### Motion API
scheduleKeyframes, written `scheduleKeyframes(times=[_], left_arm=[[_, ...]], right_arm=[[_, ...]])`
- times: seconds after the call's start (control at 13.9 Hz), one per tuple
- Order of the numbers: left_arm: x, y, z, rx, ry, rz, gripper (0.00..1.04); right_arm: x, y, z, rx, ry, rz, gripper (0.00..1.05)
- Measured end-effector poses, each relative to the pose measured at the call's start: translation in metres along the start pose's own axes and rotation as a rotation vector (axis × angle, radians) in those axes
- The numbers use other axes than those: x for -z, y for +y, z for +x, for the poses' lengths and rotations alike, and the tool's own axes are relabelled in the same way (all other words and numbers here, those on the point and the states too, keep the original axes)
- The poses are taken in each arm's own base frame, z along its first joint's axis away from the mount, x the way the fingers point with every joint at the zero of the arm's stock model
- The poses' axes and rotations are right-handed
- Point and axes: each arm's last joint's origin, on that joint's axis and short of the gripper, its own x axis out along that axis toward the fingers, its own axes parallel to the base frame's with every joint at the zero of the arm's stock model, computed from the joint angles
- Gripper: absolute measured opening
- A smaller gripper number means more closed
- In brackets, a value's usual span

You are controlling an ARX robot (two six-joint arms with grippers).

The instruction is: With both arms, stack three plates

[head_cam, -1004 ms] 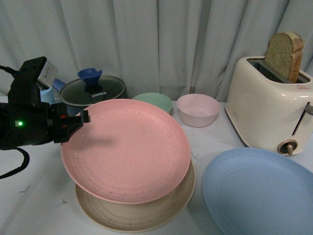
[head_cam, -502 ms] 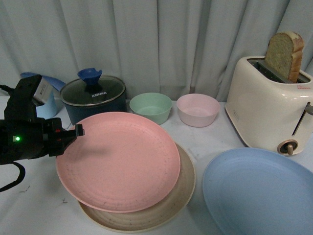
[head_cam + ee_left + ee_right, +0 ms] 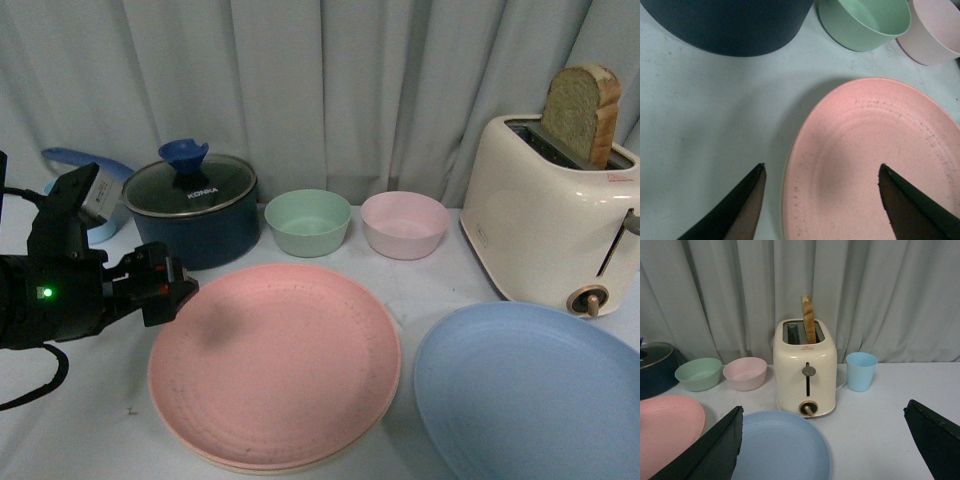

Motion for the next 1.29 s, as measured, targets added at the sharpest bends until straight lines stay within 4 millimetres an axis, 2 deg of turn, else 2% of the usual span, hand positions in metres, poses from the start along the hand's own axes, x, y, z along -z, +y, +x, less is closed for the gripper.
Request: scheduleKeyframes(times=[0.22, 0.43, 0.5, 0.57, 0.65, 0.72, 0.86, 0.93, 1.08, 1.29], left_arm=[[-0.007, -0.004, -0.009, 0.011, -0.04, 0.005, 0.99], [-0.019, -0.004, -0.039, -0.024, -0.173, 0.003, 0.98], [-0.028, -0.008, -0.06, -0.082, -0.325, 0.065, 0.94], [-0.026, -0.012, -0.083, -0.193, -0.544, 0.173, 0.8], [-0.021, -0.01, -0.103, -0.218, -0.639, 0.242, 0.67], [-0.013, -0.008, -0.122, -0.254, -0.676, 0.268, 0.49], [0.01, -0.011, -0.141, -0.259, -0.638, 0.285, 0.17], [0.015, -0.014, -0.151, -0.255, -0.654, 0.288, 0.02], [0.031, -0.016, -0.168, -0.258, -0.642, 0.289, 0.02], [0.042, -0.019, -0.183, -0.257, -0.649, 0.29, 0.02]], right_arm=[[0.0, 0.0, 0.0, 0.0, 0.0, 0.0, 0.98], [0.0, 0.0, 0.0, 0.0, 0.0, 0.0, 0.98], [0.0, 0.0, 0.0, 0.0, 0.0, 0.0, 0.98], [0.0, 0.0, 0.0, 0.0, -0.001, 0.0, 0.98], [0.0, 0.0, 0.0, 0.0, 0.0, 0.0, 0.98], [0.0, 0.0, 0.0, 0.0, 0.0, 0.0, 0.98], [0.0, 0.0, 0.0, 0.0, 0.0, 0.0, 0.98], [0.0, 0.0, 0.0, 0.0, 0.0, 0.0, 0.98], [0.0, 0.0, 0.0, 0.0, 0.0, 0.0, 0.98], [0.0, 0.0, 0.0, 0.0, -0.001, 0.0, 0.98]])
